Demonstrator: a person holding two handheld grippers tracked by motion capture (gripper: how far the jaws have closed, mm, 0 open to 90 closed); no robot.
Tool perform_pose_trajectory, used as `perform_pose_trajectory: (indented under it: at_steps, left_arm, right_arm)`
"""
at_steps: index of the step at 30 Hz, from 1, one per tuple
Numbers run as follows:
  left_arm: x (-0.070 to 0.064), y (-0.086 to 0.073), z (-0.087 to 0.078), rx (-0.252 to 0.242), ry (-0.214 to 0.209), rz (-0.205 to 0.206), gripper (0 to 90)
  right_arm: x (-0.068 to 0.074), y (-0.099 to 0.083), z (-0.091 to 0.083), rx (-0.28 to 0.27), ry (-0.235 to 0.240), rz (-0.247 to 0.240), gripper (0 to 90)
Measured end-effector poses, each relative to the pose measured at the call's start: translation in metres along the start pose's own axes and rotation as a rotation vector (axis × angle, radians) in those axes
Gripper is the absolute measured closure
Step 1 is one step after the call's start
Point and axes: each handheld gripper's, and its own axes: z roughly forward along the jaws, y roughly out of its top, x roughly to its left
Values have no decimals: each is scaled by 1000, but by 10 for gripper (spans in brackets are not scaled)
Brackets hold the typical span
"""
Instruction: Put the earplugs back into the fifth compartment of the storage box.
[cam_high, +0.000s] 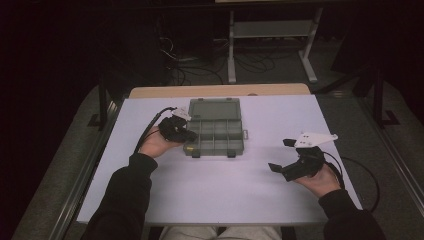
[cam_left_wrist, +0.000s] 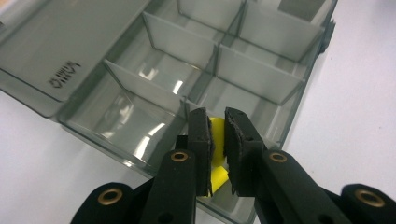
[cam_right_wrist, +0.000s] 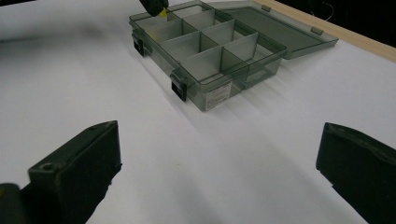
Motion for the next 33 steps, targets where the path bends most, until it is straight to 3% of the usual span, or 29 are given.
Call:
perform_pose_trajectory:
  at_steps: [3,7,13,18,25,29,33]
  left_arm:
    - [0,0,0,8,-13,-7,746]
    - [0,-1,-7,-2,14,-22,591]
    - [-2,-4,-21,-75,48,-34,427]
    - [-4,-6,-33,-139,15,-37,319]
    - [-14,-11,-48,-201,16,-15,208]
    - [-17,-18,-56,-231,11,-23,129]
    - [-20,-28,-66,-274,22,-57,9]
  right_arm:
    - [1,0,1,5,2,-5,0]
    - [1,0,2,6,2,-6,0]
    - [1,0,2,9,0,-6,0]
    - [1,0,2,10,-2,-4,0]
    - [1,0,2,9,-5,-4,0]
    - [0,0,1,8,-8,2,0]
    - [0,0,1,11,-9,3,0]
